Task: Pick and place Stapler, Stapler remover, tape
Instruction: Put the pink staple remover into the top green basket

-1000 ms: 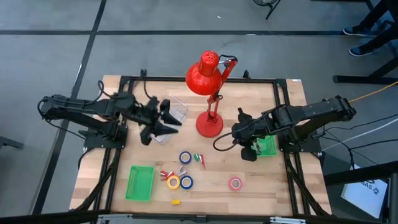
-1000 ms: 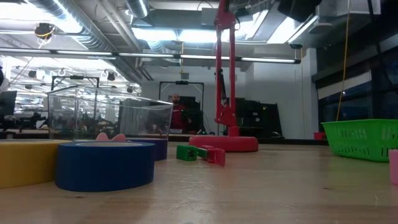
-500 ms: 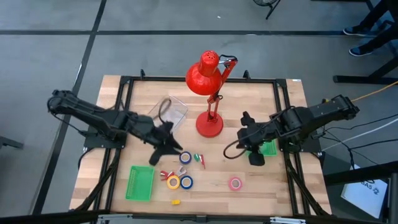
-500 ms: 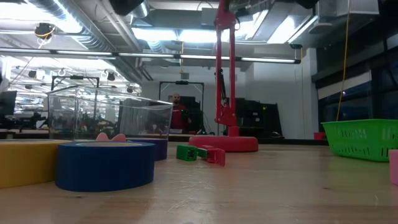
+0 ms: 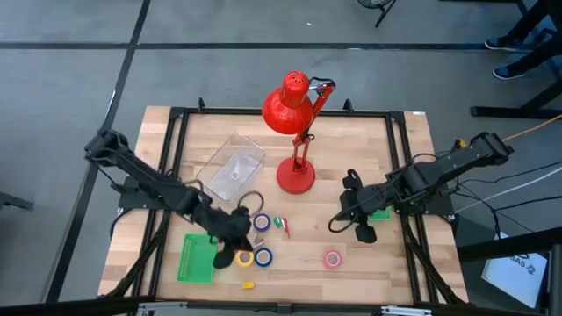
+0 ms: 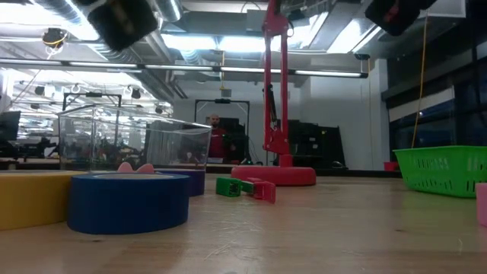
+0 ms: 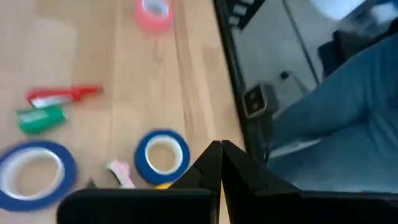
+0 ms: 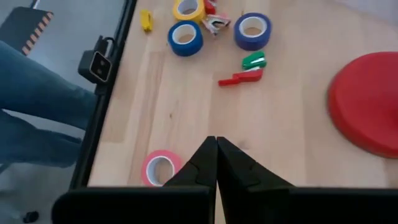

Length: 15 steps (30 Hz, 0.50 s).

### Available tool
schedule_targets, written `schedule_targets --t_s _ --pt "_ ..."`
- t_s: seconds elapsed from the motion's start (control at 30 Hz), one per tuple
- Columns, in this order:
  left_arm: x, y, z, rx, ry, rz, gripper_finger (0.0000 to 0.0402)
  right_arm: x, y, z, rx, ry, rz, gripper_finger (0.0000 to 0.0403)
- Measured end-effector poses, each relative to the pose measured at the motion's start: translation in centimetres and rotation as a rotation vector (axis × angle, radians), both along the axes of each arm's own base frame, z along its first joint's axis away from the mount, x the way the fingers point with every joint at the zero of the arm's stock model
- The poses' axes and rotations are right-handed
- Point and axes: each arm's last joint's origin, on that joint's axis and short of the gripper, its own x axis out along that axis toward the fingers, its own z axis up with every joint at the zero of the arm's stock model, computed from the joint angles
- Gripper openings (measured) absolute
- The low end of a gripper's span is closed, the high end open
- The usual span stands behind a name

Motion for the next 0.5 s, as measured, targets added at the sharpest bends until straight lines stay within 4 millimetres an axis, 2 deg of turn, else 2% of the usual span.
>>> schedule_targets --t_s 0.23,0.3,0.5 --pt "1.0 -1.4 -3.1 0.102 0.098 0.050 0.0002 -0.3 1.1 -0.7 0.001 -0.014 0.018 0.0006" --pt "1.3 -1.1 -4.0 0.119 0.142 0.089 0.0002 -0.3 1.1 -0.7 -0.011 -0.019 0.005 0.0006" --pt "1.5 0.2 -6.0 0.005 0.370 0.298 0.0026 -0.2 1.1 -0.6 -0.006 -0.033 0.005 0.0006"
